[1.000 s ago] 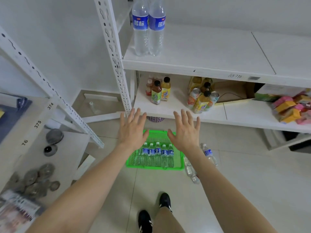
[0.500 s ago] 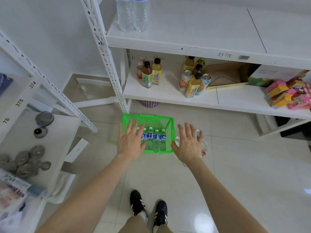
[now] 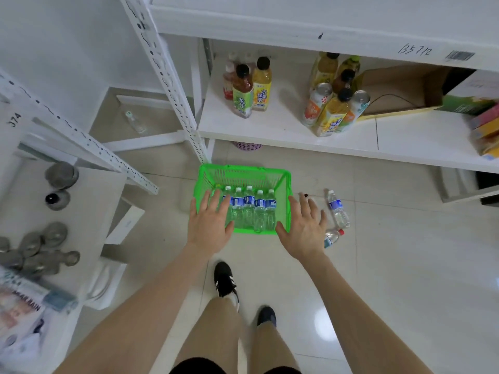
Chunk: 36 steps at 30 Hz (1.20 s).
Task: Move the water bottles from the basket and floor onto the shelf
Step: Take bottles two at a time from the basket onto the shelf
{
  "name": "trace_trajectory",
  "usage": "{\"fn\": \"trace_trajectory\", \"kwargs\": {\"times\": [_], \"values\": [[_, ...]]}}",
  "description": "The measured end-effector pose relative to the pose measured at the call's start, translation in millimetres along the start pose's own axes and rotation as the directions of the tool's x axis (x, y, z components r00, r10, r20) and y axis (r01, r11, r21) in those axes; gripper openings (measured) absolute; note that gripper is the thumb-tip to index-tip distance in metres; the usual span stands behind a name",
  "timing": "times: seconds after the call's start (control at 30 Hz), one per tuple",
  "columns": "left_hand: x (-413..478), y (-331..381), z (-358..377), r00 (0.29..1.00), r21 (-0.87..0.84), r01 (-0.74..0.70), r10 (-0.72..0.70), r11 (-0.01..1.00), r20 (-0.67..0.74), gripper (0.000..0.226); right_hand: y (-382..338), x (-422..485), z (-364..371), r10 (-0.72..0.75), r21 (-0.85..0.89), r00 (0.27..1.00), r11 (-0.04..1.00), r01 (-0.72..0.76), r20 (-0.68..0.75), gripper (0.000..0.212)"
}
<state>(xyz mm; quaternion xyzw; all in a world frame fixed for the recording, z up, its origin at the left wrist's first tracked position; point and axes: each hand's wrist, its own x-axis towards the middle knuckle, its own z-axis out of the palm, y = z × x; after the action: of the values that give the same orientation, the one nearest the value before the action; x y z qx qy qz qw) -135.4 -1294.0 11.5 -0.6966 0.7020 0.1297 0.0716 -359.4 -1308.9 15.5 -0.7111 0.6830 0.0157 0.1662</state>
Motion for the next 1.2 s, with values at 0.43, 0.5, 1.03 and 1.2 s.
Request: {"fn": "trace_trajectory", "kwargs": {"times": [0.43,0.5,1.03,1.2], "values": [[159,-56,195,0.967,-0.089,0.046,-0.022,0.995,0.255,0.07,5,148,192,0.191,0.144,0.966,0.965,-0.217,0.175,0.074],[185,-58,240,0.959,-0.116,0.071,-0.036,0.991,0.282,0.07,14,173,238,0.196,0.158,0.957,0.96,-0.232,0.213,0.076],[328,-75,485,0.963,-0.133,0.082,-0.045,0.988,0.265,0.073,65,271,490,0.285,0.273,0.87,0.869,-0.412,0.403,0.086],[359,-76,514,0.971,-0.133,0.091,-0.058,0.987,0.233,0.071,70,286,517,0.32,0.323,0.84,0.816,-0.48,0.438,0.089]]}}
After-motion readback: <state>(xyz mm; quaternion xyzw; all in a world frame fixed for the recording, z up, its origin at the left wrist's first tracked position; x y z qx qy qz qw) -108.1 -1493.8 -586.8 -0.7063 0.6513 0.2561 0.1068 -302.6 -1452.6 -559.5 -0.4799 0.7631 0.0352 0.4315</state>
